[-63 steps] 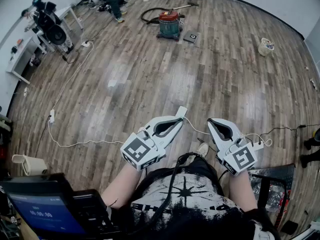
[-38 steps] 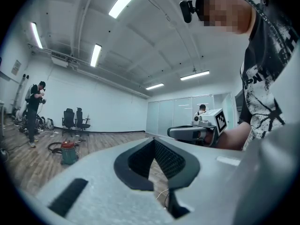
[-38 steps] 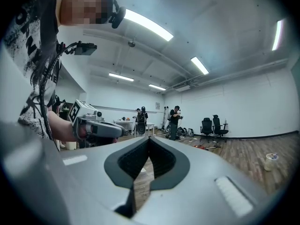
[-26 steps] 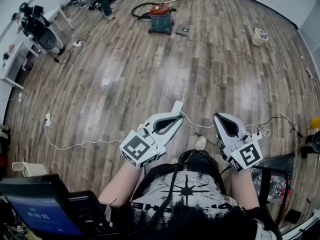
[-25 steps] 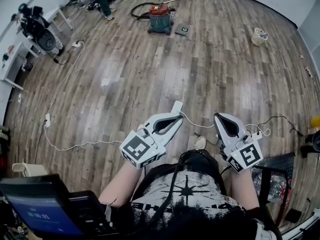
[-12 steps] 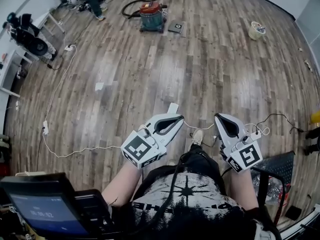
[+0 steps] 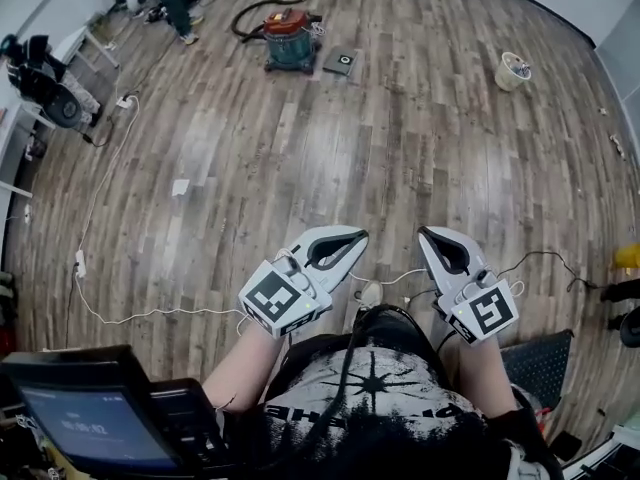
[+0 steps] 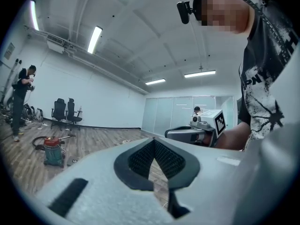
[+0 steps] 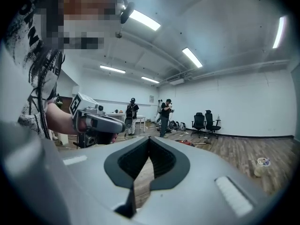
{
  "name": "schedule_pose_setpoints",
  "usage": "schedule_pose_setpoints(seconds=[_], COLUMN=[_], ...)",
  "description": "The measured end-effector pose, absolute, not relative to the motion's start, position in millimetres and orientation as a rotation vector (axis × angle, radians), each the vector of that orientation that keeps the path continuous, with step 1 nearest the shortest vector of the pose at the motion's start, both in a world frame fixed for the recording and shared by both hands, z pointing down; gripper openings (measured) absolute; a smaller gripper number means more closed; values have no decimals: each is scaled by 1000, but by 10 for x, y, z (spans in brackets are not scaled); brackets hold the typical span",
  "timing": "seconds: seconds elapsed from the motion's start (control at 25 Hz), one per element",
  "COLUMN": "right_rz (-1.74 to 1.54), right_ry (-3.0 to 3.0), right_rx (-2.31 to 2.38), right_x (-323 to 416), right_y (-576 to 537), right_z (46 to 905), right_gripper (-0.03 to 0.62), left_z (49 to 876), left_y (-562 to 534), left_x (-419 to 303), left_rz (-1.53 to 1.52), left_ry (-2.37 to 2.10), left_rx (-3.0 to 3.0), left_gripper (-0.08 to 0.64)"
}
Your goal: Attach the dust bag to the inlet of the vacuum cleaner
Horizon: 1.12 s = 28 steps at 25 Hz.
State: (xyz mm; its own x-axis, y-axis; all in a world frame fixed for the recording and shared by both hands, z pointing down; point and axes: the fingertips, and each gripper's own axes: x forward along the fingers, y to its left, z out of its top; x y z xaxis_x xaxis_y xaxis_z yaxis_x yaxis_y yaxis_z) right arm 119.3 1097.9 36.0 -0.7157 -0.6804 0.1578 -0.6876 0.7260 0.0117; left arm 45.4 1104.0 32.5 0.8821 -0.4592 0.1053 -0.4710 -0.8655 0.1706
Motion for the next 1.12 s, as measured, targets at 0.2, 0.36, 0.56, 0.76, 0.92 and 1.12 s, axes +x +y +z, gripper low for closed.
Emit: schedule_pose_setpoints(seconds=[0.2, 0.36, 0.56, 0.76, 0.92, 1.12], right_rz=[64, 73, 83, 119, 116, 107], right_ry=[-2780, -2788, -2815, -2827, -2806, -2760], right_rx=[1065, 1049, 1037, 1020, 1032, 1109], right_x=[1595, 1865, 1983, 1899, 1909, 1963], right_y=[10552, 10356, 10220, 10103, 9912, 9532], right_z=[385, 427, 438, 514, 535, 522], right_gripper=[5, 5, 5, 5, 5, 5], left_z=[286, 234, 268, 329, 397, 415], left_y=[10516, 10266, 10141, 10016, 9784, 9367], left_x=[912, 1129, 1149, 1109, 1187, 1289], left_rz=[45, 73, 97, 120, 116, 105], left_ry=[-692, -709, -758, -759, -708, -605], left_rx=[2842, 2871, 2844, 2822, 2829, 2870], left_gripper=[-2, -2, -2, -2, -2, -2])
